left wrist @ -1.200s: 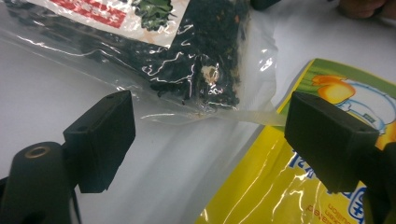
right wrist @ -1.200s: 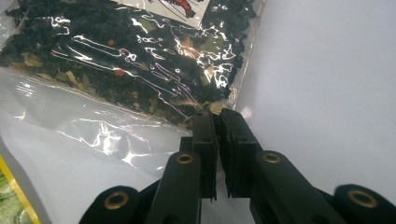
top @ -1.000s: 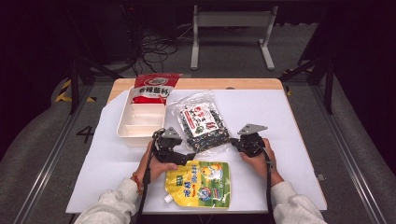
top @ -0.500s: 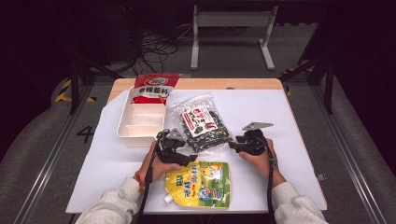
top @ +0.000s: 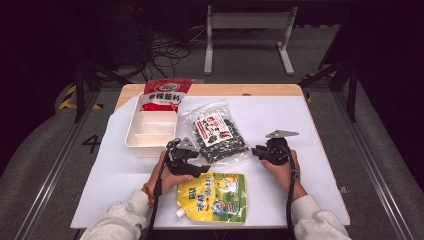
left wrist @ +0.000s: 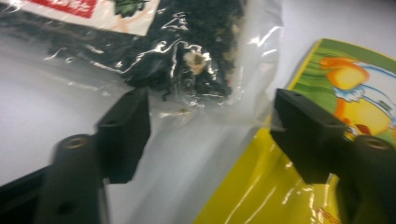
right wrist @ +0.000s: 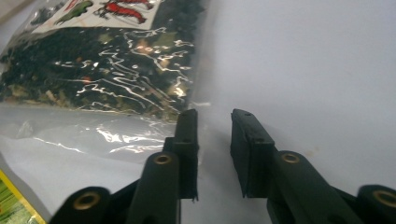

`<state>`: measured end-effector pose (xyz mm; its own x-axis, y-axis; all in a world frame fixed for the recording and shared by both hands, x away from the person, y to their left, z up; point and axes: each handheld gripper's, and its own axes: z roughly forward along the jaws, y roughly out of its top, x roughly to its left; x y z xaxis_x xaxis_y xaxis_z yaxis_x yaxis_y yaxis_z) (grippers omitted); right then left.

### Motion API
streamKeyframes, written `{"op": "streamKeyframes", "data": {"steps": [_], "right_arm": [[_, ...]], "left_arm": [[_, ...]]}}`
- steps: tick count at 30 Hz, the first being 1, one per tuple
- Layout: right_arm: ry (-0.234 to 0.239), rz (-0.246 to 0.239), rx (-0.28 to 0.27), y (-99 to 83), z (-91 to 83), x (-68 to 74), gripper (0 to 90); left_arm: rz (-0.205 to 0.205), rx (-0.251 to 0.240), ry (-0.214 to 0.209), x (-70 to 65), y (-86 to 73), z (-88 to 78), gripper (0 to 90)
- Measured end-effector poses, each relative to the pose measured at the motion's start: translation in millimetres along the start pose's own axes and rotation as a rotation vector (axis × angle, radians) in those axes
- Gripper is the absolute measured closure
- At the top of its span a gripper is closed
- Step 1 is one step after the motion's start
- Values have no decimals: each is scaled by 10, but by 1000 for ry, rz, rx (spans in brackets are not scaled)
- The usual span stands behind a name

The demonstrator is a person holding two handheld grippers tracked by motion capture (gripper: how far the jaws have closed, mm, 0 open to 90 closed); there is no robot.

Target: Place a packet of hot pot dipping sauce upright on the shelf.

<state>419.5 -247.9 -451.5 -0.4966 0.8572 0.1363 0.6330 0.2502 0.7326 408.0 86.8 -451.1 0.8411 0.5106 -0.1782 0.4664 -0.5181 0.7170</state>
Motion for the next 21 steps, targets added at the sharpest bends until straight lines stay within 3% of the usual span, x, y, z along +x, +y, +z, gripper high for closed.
{"op": "streamKeyframes", "data": {"steps": [2, 5, 8, 11, 13, 17, 21], "right_arm": [[15, 56, -10, -19, -21, -56, 569], [84, 112, -11, -31, -15, -79, 509], [172, 128, 2, -33, 19, -16, 502], [210, 134, 2, -29, 65, 42, 538], [221, 138, 2, -29, 83, 56, 563], [188, 140, -19, -2, 127, 72, 606], [159, 195, -54, 19, 143, 21, 707]], "left_arm": [[12, 4, -5, -6, 5, 3, 394], [3, 1, -13, 2, -3, 10, 408], [0, 2, -16, 9, -11, 18, 409], [4, 3, -17, 1, -13, 20, 429], [9, 9, -21, 0, -17, 30, 437], [19, 9, -20, -2, -15, 36, 461], [17, 3, -21, 4, -16, 35, 472]]}}
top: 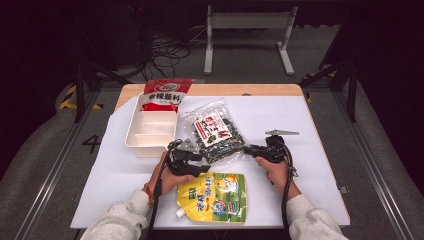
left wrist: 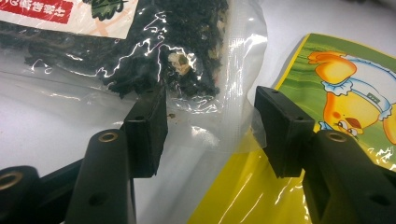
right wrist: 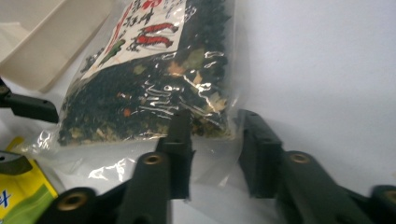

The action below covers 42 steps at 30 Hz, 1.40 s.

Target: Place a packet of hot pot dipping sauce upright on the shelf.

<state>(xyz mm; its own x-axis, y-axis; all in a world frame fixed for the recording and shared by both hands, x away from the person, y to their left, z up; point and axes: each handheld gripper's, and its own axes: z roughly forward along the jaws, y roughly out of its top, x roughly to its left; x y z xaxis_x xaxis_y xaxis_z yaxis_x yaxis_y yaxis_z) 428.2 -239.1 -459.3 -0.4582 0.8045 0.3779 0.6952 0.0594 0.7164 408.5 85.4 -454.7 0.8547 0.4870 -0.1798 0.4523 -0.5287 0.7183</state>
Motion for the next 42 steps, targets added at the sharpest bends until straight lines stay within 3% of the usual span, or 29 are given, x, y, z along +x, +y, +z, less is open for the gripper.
{"op": "streamKeyframes", "data": {"steps": [4, 9, 14, 17, 20, 24, 27, 29, 31, 33, 36, 39, 42], "right_arm": [[-22, 0, 1, 5, 12, -5, 821], [-40, -42, -12, -41, -41, 40, 849], [-40, -71, -19, -81, -199, -25, 853], [-48, -55, -12, -115, -300, -104, 853], [-77, -98, -1, -150, -352, -128, 851], [-87, -111, 4, -147, -360, -142, 850], [-98, -133, 7, -143, -344, -150, 849], [-121, -159, 12, -134, -333, -146, 849], [-127, -162, 13, -128, -324, -159, 849], [-134, -170, 18, -121, -317, -155, 850], [-147, -180, 26, -119, -306, -145, 850], [-156, -187, 32, -118, -296, -137, 851], [-162, -197, 36, -119, -290, -131, 852]], "left_arm": [[-17, -26, -7, 16, -4, -11, 455], [-44, -37, 5, 30, 5, -1, 313], [-24, -24, 25, 0, 56, 62, 189], [-29, -19, -14, 18, 129, 153, 140], [-57, -10, -54, 88, 199, 232, 70], [-101, -33, -86, 224, 275, 271, 61], [-110, -83, -56, 296, 287, 248, 86], [-148, -65, -27, 370, 274, 264, 113], [-223, -89, -52, 475, 280, 267, 110], [-217, -101, -44, 485, 306, 285, 114], [-202, -62, -22, 419, 327, 372, 92], [-245, -83, -13, 433, 308, 342, 116], [-263, -77, -53, 432, 300, 329, 116]]}}
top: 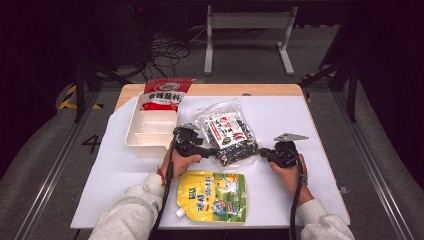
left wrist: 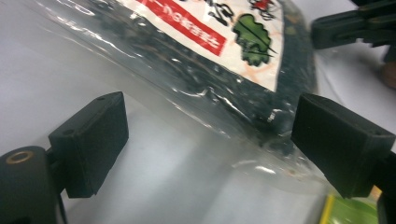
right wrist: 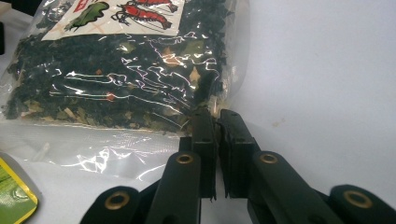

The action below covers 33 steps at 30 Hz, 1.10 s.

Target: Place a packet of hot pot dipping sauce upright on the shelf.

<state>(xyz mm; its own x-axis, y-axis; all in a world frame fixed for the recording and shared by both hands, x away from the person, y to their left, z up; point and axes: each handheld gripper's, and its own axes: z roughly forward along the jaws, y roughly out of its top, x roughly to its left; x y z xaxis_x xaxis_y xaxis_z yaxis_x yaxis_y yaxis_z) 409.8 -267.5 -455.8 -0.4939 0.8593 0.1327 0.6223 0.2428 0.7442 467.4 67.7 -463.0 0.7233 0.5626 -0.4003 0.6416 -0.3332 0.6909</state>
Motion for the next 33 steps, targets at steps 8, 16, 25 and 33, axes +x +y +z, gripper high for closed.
{"op": "streamKeyframes", "data": {"steps": [8, 16, 25, 33], "right_arm": [[1, -20, 4, 3, 9, -5, 855], [-3, -71, -11, -19, -1, 17, 856], [18, -98, -52, -46, -50, 33, 871], [91, -104, -133, -9, -147, 66, 784]], "left_arm": [[-12, -8, -80, -7, 101, 149, 145], [21, -91, -75, -48, 198, 116, 402], [213, -242, -148, -269, 275, -218, 749], [368, -253, -113, -472, 250, -408, 758]]}}
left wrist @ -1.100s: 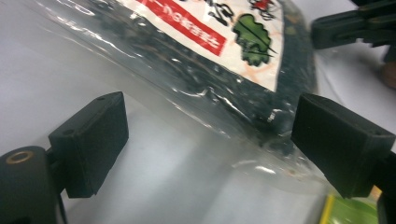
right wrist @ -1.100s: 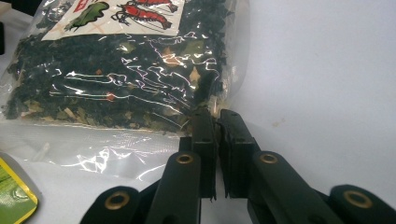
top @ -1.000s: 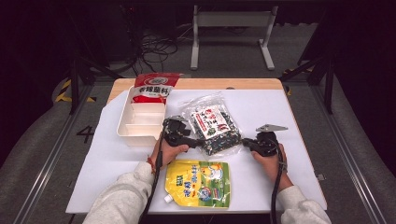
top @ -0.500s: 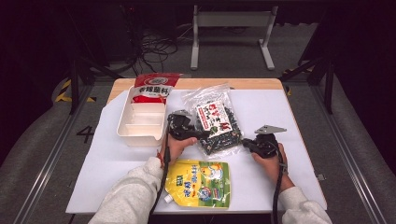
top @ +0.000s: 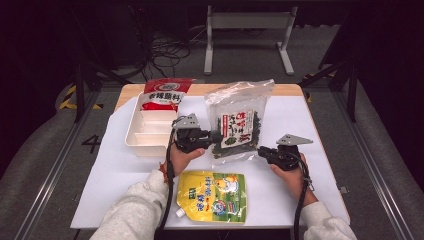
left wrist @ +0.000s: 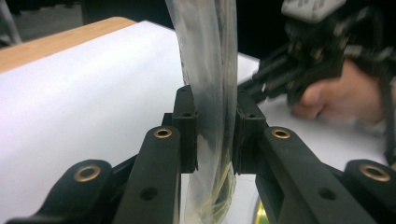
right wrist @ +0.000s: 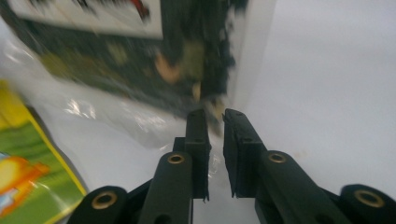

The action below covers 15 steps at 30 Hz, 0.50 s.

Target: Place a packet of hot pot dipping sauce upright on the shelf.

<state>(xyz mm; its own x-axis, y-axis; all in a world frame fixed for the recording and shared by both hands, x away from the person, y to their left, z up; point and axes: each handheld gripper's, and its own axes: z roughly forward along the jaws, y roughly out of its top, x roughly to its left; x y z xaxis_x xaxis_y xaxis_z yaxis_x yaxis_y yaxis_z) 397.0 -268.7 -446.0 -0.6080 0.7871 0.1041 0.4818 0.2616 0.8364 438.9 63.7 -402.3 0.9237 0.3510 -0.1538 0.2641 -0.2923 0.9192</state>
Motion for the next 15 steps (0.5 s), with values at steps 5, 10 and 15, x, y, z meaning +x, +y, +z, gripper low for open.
{"op": "streamKeyframes", "data": {"steps": [5, 10, 15], "right_arm": [[-13, 2, -39, 89, 2, 42, 675], [28, -17, -46, 114, 31, 39, 781], [53, -115, -23, 113, 100, 188, 811]], "left_arm": [[60, 27, -6, -77, -2, 70, 754], [51, 25, -32, -54, -11, 107, 724], [62, 55, -25, -73, 9, 208, 605]]}}
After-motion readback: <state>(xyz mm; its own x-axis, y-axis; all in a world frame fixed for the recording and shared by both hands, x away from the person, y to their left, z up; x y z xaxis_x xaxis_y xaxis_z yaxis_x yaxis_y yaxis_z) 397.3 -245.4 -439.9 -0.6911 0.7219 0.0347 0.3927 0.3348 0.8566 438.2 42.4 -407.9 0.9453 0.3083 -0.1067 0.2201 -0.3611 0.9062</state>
